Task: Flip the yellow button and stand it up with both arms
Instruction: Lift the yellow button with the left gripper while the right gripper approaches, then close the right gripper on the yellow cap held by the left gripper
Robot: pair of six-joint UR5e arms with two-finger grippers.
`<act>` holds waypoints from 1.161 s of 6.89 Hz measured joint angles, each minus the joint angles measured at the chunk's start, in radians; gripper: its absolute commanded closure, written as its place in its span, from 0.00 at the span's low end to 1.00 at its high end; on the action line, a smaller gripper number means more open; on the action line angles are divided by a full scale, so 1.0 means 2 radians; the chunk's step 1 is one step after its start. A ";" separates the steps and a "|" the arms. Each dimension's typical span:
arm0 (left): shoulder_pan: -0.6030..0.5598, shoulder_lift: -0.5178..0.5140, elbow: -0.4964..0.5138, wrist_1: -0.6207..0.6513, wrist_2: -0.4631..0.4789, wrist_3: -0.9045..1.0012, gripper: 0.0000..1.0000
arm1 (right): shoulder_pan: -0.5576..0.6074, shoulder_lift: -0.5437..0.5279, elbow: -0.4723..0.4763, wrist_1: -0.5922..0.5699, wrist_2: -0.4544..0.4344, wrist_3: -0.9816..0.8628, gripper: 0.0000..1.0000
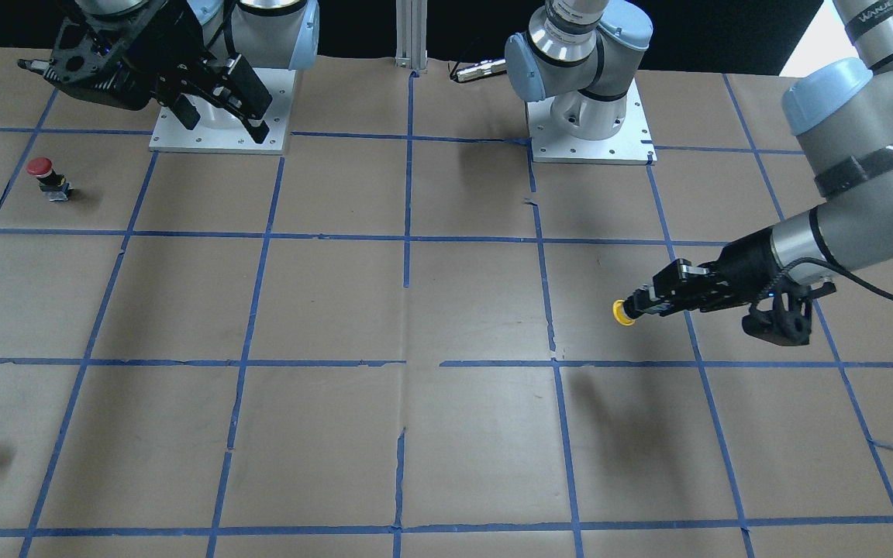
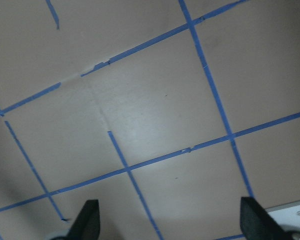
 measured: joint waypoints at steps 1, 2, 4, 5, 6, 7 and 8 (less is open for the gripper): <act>-0.027 0.008 0.003 -0.023 -0.066 0.000 0.61 | -0.003 0.002 0.000 -0.005 0.040 0.050 0.00; -0.048 0.018 0.004 -0.038 -0.125 0.000 0.61 | -0.012 0.003 0.001 -0.012 0.079 0.087 0.00; -0.083 0.046 -0.002 -0.053 -0.247 0.000 0.61 | -0.043 0.004 0.005 -0.016 0.157 0.135 0.00; -0.099 0.057 -0.005 -0.055 -0.315 0.000 0.61 | -0.054 0.004 0.009 -0.016 0.200 0.154 0.00; -0.111 0.062 -0.007 -0.055 -0.376 -0.002 0.61 | -0.058 0.004 0.018 -0.018 0.247 0.171 0.00; -0.122 0.064 -0.010 -0.055 -0.426 -0.004 0.61 | -0.060 0.005 0.024 -0.021 0.290 0.187 0.00; -0.131 0.064 -0.016 -0.053 -0.459 -0.005 0.61 | -0.060 0.005 0.027 -0.031 0.323 0.207 0.00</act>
